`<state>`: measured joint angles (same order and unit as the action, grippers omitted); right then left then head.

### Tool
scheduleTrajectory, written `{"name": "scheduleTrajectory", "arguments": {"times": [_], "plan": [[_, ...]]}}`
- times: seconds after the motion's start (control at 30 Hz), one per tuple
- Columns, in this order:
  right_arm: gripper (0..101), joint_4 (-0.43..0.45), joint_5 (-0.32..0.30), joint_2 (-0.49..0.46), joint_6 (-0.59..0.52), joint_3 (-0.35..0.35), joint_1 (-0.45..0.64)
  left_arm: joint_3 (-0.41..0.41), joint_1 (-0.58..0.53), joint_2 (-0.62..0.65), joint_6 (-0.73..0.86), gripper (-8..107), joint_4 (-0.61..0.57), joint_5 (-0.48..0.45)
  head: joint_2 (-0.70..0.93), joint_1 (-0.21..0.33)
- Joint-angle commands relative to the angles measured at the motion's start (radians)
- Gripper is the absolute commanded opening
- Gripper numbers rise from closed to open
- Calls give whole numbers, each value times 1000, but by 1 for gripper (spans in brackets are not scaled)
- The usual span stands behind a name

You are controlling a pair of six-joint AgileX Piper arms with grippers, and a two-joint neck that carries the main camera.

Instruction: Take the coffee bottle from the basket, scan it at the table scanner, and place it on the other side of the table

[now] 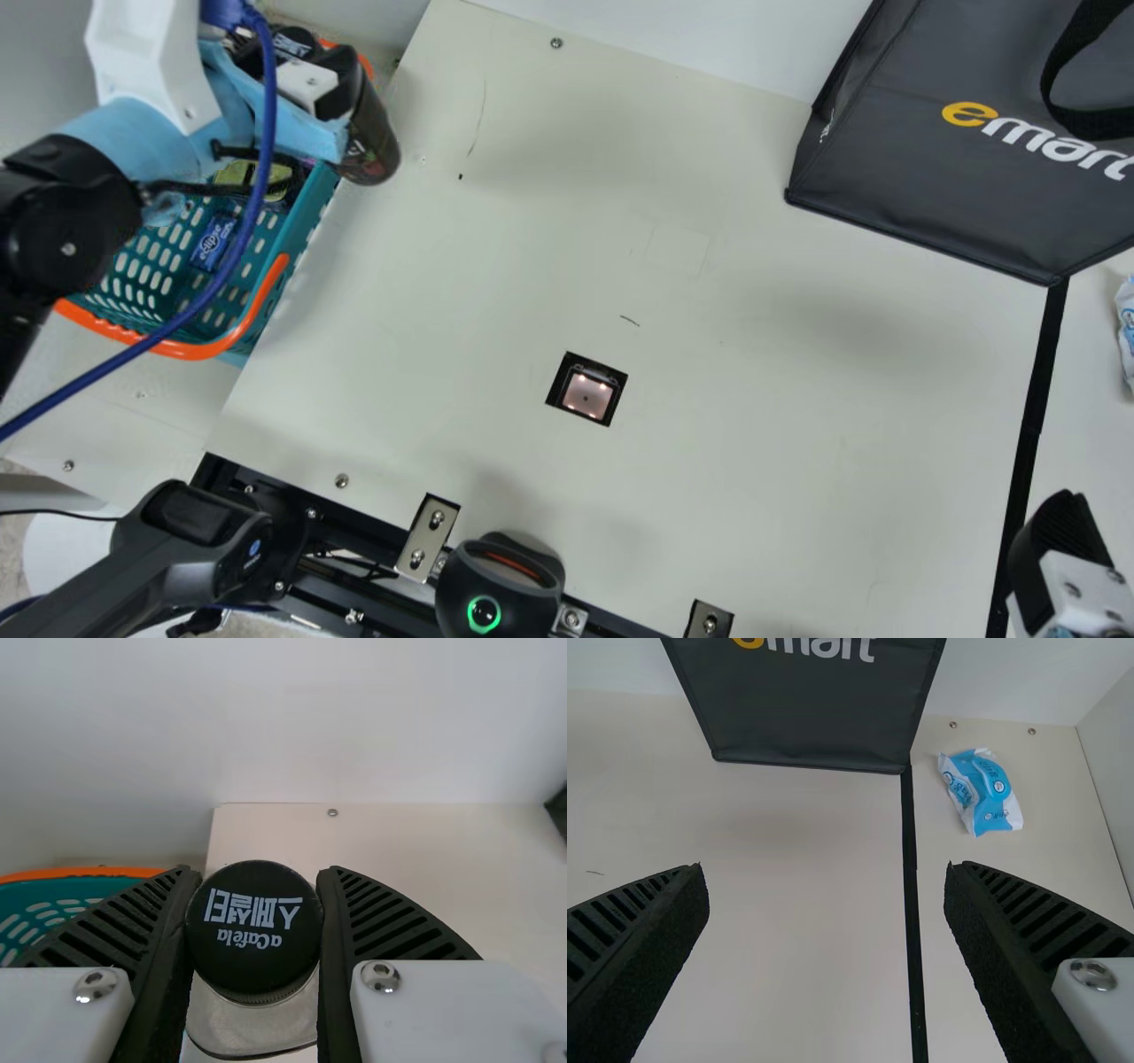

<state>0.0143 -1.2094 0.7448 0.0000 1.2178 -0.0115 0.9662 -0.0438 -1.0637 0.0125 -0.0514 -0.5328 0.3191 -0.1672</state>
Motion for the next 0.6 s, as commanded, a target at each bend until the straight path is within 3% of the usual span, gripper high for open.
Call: {"name": "scheduleTrajectory", "arguments": {"times": [0.0, 0.57], "plan": [[95, 0, 0, 0, 0, 0, 0, -22, -29, 0, -37, -8, 12, 14, 2, 29], [95, 0, 0, 0, 0, 0, 0, -237, -132, -19, -168, -8, 114, 153, 2, 29]]}}
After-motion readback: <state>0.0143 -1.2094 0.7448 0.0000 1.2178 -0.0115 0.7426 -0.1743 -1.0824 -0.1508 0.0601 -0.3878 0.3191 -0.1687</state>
